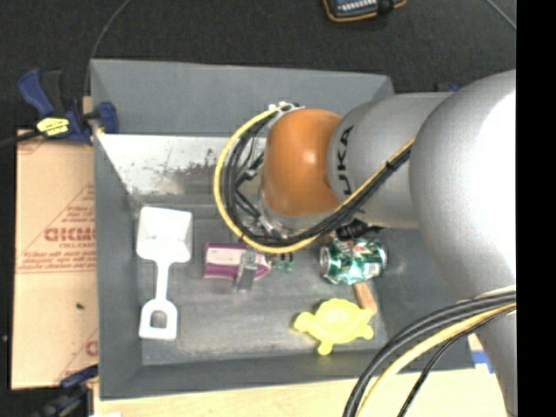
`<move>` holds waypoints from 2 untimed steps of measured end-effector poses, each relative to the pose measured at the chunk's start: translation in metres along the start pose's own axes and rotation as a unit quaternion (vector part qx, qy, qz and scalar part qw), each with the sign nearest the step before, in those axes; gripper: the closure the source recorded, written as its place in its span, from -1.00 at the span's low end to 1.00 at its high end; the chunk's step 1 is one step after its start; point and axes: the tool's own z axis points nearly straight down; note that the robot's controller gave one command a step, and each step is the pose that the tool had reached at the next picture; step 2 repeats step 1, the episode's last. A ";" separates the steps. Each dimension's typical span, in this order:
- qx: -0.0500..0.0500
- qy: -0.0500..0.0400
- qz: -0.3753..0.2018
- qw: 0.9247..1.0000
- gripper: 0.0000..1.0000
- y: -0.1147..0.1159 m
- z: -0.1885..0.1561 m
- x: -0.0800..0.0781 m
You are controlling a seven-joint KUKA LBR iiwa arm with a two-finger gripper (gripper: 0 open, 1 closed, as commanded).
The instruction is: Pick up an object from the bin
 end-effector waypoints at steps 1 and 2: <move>0.000 -0.001 0.001 1.000 1.00 0.000 -0.047 -0.001; 0.000 -0.001 0.001 1.000 1.00 0.000 -0.047 -0.001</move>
Offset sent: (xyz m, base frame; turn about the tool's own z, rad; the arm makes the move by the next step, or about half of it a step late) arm 0.0006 -0.0004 0.0729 0.0008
